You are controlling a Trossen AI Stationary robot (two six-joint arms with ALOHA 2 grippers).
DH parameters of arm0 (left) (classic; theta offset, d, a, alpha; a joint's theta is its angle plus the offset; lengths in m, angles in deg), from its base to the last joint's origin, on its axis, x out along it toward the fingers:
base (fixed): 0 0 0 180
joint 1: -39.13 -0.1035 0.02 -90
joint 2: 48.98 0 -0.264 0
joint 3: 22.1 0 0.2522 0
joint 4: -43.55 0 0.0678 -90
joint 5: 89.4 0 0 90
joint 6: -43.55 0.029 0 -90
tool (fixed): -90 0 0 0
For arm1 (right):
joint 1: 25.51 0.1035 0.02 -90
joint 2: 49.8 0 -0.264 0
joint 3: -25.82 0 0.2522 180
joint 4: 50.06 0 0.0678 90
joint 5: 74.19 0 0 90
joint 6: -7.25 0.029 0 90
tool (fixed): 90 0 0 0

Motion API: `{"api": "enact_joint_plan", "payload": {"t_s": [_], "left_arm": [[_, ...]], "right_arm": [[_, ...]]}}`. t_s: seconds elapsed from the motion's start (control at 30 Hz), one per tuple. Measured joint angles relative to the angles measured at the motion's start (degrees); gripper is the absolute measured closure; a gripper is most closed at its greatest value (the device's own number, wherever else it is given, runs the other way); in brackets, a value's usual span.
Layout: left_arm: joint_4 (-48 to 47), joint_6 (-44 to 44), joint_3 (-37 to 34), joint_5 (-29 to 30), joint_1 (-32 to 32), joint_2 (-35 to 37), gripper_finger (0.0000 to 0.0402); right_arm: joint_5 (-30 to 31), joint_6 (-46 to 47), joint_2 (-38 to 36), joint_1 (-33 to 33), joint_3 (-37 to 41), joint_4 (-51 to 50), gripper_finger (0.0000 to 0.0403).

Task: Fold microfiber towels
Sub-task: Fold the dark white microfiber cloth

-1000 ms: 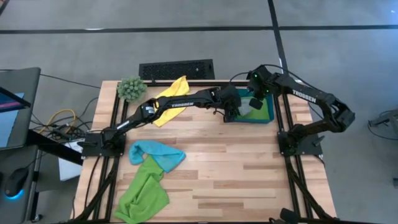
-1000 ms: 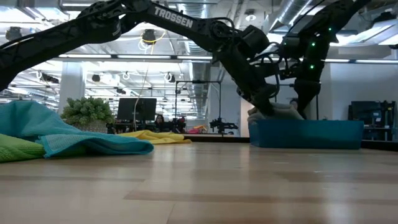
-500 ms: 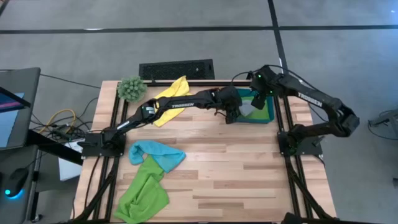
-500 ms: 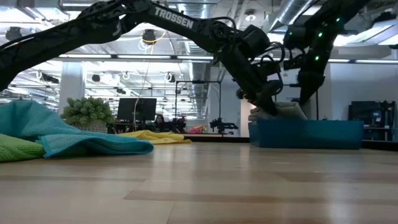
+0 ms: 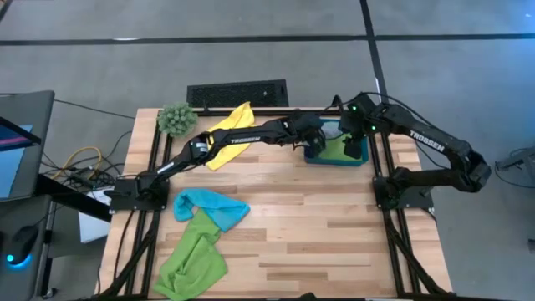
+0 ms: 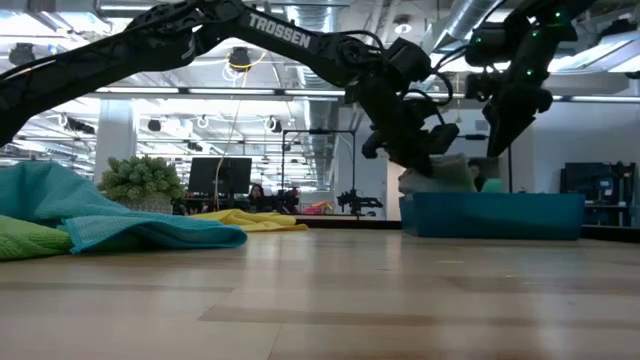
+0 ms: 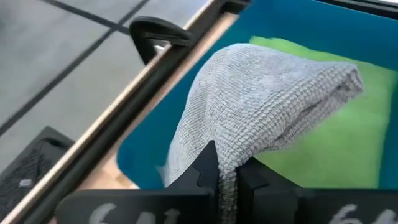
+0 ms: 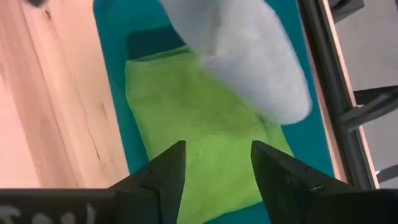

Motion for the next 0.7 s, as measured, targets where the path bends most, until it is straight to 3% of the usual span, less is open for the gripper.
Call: {"api": "enact_joint_plan", "payload": {"t_s": [0.2, 0.5, 0.7], "left_arm": [[4.34, 2.69, 0.00, -6.58, 0.91, -0.06, 0.0401], [4.44, 1.73, -1.95, -5.48, 1.64, -0.11, 0.0396], [5.16, 1.54, -1.95, -1.61, 1.60, -0.11, 0.0385]], "right_arm": [[-0.19, -0.02, 0.00, 0.11, 0.00, -0.67, 0.0212], [-0.11, -0.02, 0.02, -0.44, 0.00, -1.38, 0.0225], [-0.11, -0.02, 0.02, -0.44, 0.00, -1.58, 0.0231]]}}
